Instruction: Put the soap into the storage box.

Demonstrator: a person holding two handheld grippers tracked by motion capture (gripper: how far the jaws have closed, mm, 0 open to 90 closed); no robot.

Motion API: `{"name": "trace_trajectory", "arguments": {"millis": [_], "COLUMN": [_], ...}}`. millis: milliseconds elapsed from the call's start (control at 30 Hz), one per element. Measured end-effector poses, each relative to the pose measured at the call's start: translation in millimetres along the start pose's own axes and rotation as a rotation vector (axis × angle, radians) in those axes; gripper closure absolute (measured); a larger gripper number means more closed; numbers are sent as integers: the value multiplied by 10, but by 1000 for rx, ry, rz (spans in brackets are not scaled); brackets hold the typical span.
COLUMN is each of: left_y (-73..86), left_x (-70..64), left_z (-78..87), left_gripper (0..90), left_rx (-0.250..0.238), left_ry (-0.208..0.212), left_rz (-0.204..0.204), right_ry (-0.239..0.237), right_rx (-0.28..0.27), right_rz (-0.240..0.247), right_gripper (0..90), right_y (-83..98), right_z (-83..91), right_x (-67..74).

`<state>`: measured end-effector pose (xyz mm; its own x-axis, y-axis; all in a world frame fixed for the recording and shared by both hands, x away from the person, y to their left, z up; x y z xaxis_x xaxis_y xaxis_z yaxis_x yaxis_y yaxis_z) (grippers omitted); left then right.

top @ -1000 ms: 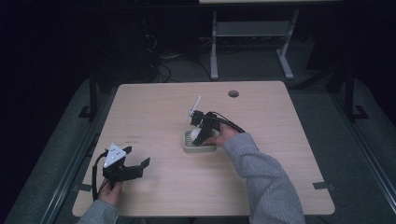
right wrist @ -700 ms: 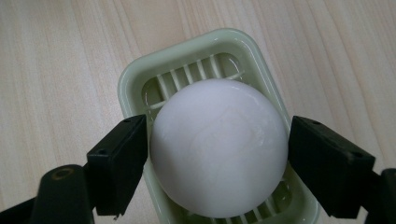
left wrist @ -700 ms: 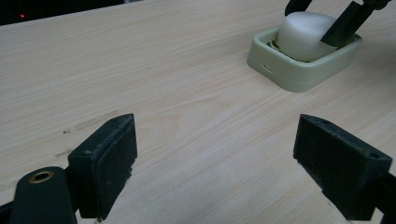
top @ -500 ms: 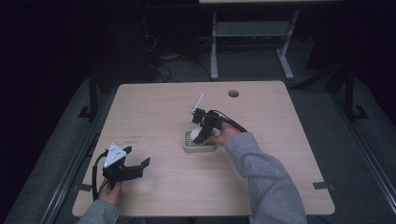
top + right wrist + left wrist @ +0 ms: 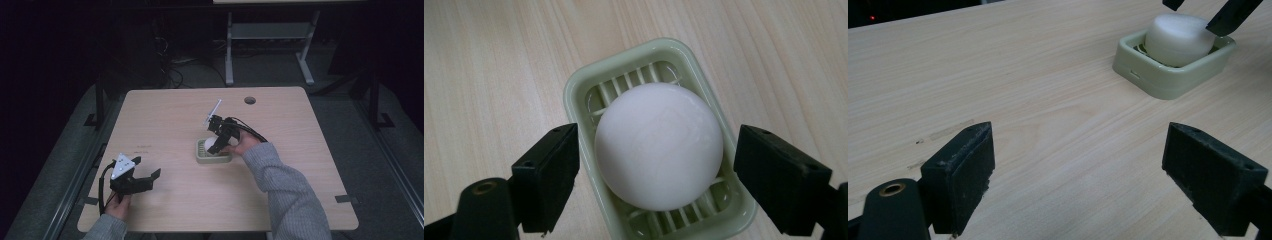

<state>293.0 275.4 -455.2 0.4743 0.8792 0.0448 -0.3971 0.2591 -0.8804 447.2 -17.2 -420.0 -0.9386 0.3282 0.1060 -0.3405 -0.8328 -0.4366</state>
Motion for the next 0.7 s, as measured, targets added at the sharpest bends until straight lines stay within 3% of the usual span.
{"name": "trace_trajectory", "arguments": {"millis": [700], "left_y": [8], "left_x": [-11], "left_z": [-1], "left_gripper": [131], "left_rx": [0], "left_ry": [2], "left_rz": [-2], "right_ry": [5], "right_rx": [-48], "right_rz": [-17], "right_gripper": [174], "right_y": [131], "right_z": [251], "right_x": [28]}}
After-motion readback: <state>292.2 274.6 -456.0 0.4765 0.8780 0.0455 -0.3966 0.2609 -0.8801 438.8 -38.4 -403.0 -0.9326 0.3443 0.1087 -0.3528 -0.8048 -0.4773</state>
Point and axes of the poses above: each handheld gripper's, and its own axes: z roughly backward along the jaws, y roughly out of its underside, x roughly to its left, the point moved 2 cm from there along -z, roughly forward along the jaws, and after that the axes turned 4 degrees about -y, right-handed, at the moved point
